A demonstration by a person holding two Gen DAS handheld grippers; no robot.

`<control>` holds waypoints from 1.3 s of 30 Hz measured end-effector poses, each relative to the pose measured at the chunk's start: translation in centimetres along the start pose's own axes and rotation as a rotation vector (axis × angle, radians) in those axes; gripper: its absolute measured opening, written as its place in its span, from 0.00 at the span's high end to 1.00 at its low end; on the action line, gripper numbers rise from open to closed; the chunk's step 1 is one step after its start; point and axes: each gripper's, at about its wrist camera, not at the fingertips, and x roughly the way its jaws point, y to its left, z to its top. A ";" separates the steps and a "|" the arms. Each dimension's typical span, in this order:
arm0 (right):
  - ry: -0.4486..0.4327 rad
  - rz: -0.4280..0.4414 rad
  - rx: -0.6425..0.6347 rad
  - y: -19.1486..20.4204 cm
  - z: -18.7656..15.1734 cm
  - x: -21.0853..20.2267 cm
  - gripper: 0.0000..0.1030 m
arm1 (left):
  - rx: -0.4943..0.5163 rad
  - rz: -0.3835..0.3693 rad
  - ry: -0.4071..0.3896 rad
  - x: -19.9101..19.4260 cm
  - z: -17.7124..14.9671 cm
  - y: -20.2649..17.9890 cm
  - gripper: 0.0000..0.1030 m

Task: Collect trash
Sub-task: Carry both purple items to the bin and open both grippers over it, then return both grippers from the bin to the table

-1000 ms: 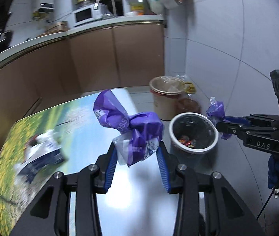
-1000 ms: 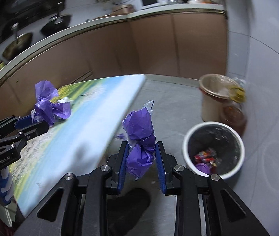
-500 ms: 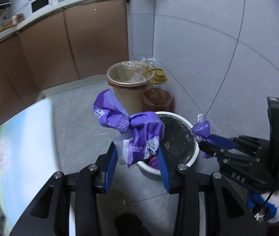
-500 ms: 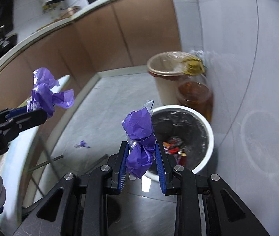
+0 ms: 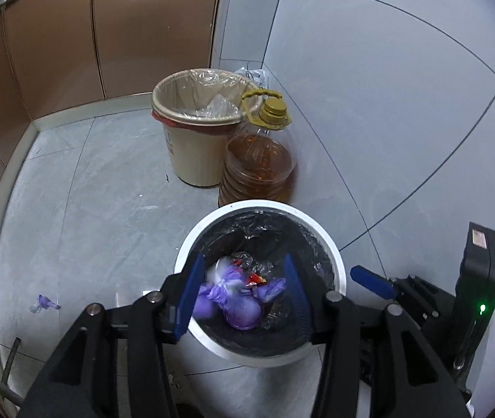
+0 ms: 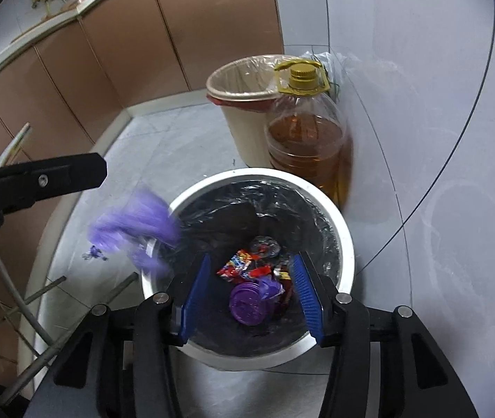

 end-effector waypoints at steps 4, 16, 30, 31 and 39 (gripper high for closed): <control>-0.004 -0.021 -0.031 0.9 -0.4 -0.9 0.51 | 0.003 0.009 -0.036 -2.2 -0.4 0.0 0.55; -0.132 0.049 -0.127 8.2 -2.7 -11.3 0.48 | -0.025 0.177 -0.250 -15.7 -6.4 2.1 0.50; -0.247 0.235 -0.293 20.1 -5.8 -22.7 0.47 | -0.133 0.406 -0.399 -30.7 -17.8 8.4 0.50; -0.247 0.246 -0.302 20.8 -6.0 -23.1 0.47 | -0.141 0.411 -0.407 -31.4 -18.2 8.8 0.50; -0.249 0.286 -0.387 25.6 -8.0 -26.1 0.47 | -0.201 0.472 -0.477 -37.0 -22.5 11.6 0.50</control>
